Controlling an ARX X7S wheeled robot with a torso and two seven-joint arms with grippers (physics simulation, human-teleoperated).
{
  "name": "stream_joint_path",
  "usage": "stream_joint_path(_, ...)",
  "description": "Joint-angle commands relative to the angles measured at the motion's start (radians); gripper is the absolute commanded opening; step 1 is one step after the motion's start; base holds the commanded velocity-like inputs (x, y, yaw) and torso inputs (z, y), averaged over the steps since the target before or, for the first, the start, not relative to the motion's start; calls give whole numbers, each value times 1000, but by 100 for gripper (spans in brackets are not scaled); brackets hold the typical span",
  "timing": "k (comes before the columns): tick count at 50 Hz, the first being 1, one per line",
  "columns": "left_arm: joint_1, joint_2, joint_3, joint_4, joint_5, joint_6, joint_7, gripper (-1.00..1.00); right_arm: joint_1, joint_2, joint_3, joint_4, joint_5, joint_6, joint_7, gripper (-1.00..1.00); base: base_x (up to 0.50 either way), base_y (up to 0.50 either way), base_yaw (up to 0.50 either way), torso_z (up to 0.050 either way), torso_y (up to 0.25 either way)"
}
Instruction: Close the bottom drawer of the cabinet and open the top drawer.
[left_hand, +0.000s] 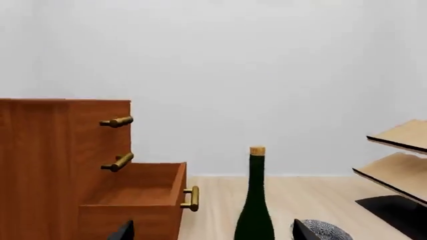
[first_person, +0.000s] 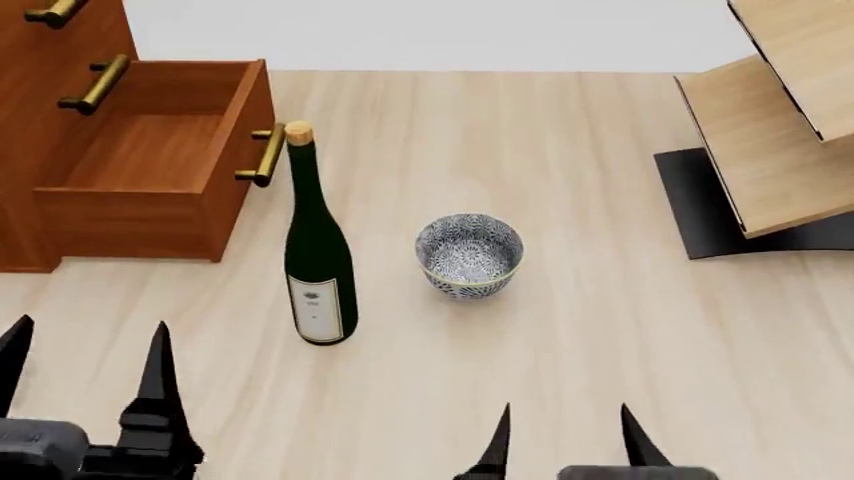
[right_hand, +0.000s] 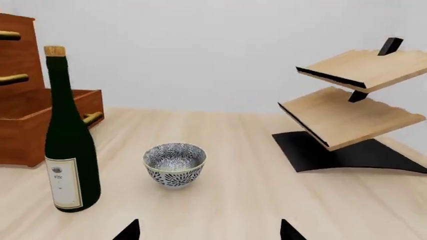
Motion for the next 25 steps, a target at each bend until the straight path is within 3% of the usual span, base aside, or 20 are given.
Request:
stream_joint_path(1, -287, -101, -40, 279, -86, -334, -12, 100, 94, 36, 33, -152, 39, 180, 20, 100, 0, 0, 0, 0, 0)
stream_joint_path(7, -374, -114, -64, 327, -125, -420, -24, 100, 105, 43, 35, -181, 48, 216, 27, 100, 0, 0, 0, 0, 0)
stream_joint_path(8, -524, -148, -120, 413, -197, -570, -48, 100, 158, 59, 45, -231, 48, 303, 37, 100, 0, 0, 0, 0, 0)
stream_joint_path(9, -569, -154, -123, 423, -206, -619, -50, 100, 165, 61, 46, -239, 51, 316, 38, 100, 0, 0, 0, 0, 0)
stream_joint_path(25, -753, -181, -133, 466, -264, -794, -84, 100, 222, 75, 61, -300, 85, 402, 47, 100, 0, 0, 0, 0, 0)
